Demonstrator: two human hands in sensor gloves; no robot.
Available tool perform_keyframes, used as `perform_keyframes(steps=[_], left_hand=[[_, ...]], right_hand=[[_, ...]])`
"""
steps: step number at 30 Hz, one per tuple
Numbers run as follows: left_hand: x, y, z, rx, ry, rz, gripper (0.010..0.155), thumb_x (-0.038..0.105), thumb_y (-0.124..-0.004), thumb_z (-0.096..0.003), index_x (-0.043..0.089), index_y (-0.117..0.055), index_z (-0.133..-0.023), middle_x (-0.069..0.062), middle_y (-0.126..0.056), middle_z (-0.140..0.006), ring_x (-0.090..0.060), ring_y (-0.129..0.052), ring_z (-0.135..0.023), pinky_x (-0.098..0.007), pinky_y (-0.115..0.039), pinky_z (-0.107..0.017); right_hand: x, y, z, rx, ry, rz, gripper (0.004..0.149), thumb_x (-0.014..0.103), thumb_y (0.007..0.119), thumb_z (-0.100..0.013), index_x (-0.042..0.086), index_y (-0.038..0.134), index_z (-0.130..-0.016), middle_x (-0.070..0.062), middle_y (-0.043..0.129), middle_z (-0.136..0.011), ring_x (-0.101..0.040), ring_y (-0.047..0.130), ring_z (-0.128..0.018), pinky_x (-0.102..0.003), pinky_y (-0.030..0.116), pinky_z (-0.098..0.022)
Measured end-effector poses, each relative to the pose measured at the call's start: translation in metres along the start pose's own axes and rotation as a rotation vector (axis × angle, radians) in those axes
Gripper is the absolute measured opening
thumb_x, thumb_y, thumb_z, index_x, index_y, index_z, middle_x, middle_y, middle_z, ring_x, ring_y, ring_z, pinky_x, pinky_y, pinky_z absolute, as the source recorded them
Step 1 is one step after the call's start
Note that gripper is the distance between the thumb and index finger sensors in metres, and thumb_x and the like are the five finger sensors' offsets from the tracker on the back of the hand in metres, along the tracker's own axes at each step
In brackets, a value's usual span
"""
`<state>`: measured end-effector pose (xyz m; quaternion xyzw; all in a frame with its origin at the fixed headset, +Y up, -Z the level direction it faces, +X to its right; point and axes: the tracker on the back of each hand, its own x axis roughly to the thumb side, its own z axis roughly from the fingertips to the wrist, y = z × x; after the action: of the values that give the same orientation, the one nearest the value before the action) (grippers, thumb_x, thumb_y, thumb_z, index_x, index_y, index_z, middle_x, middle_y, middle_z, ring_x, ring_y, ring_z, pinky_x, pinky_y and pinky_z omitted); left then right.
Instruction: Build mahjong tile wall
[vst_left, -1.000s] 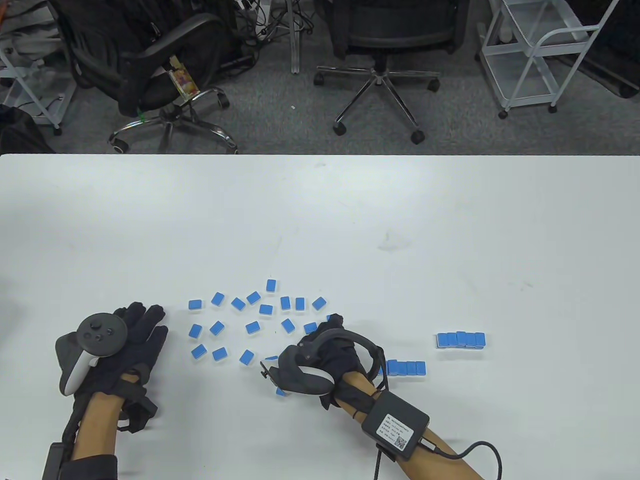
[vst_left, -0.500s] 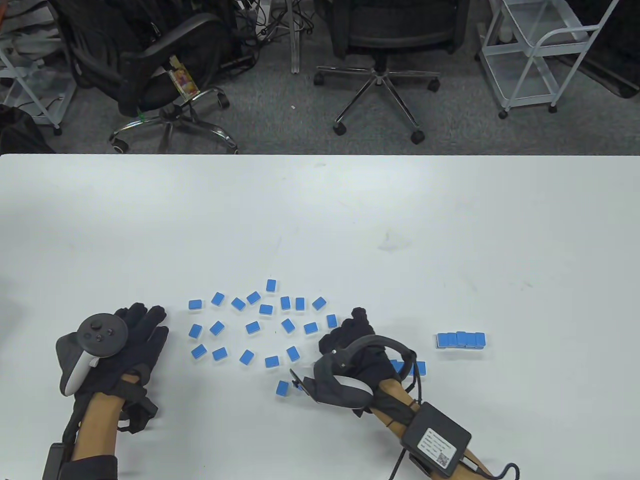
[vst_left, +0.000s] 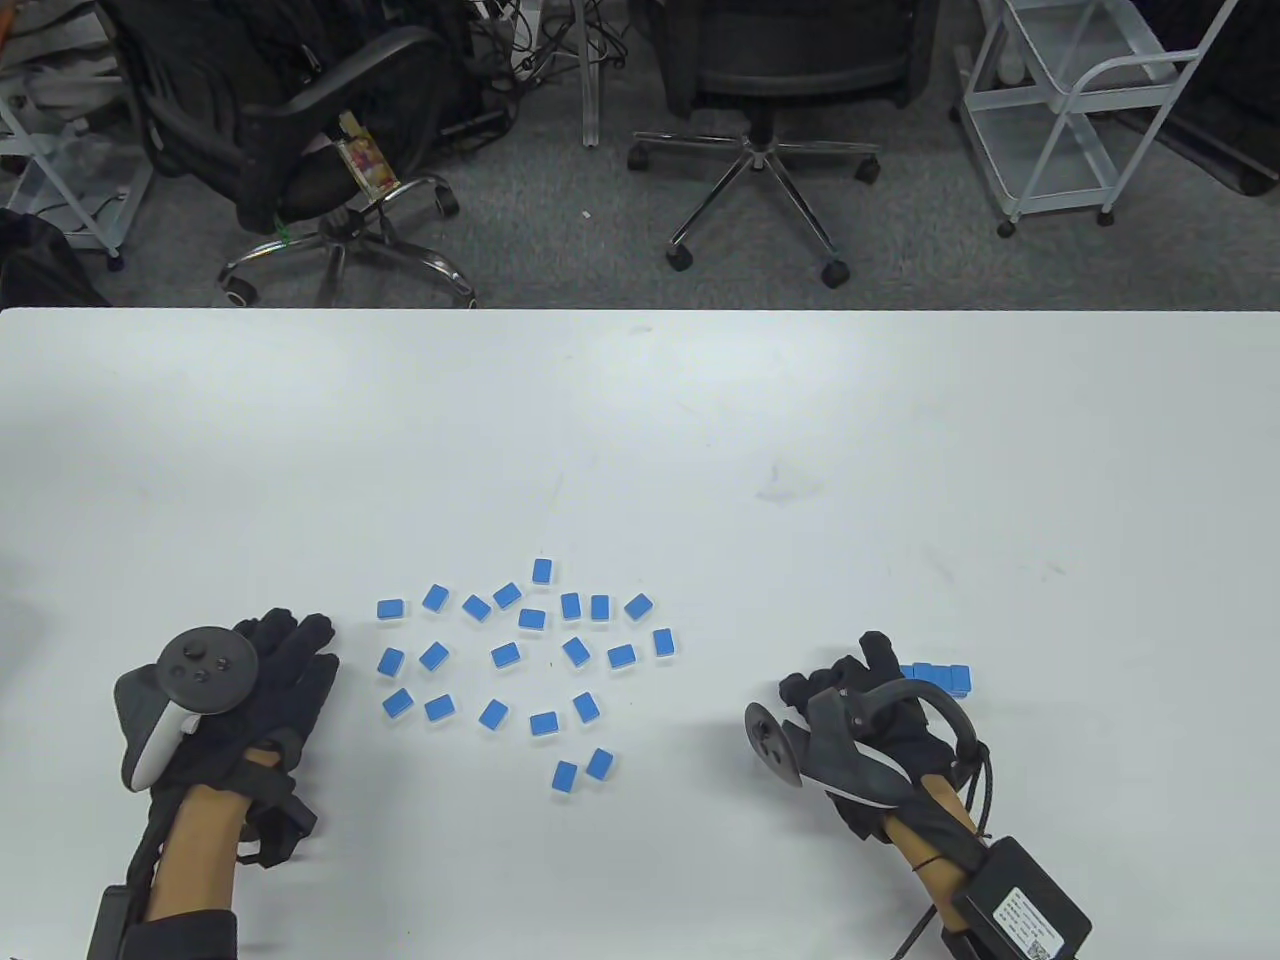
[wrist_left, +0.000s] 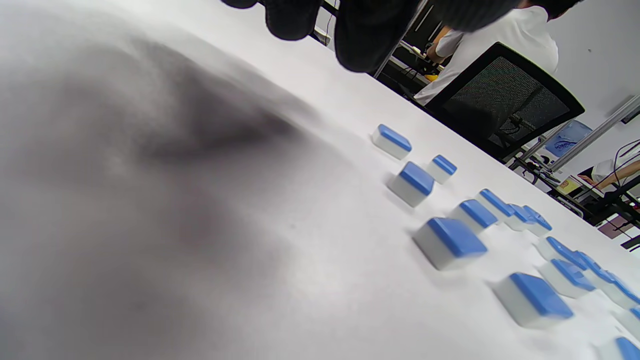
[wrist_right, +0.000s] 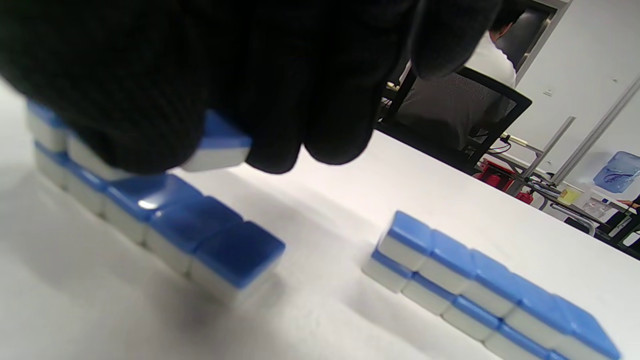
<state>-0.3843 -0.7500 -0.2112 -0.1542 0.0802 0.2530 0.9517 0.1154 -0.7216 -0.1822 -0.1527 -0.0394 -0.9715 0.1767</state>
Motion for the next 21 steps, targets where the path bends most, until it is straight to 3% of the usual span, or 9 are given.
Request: perform_keyframes(steps=[21], left_hand=[[0.0001,-0.0001,0.0008,-0.010,0.006,0.006,0.065,0.061,-0.052,-0.0524,0.039,-0.051,-0.114,0.001,-0.032,-0.125,-0.029,-0.022,-0.117,-0.062,-0.024,-0.082]], right_hand=[[0.0075,0.0039,-0.0004,0.019,-0.052,0.016,0.062,0.040,0.094,-0.025,0.030,0.074,-0.084,0.009,0.095,-0.080,-0.020,0.092,-0.081,-0.060,0.056,-0.074]])
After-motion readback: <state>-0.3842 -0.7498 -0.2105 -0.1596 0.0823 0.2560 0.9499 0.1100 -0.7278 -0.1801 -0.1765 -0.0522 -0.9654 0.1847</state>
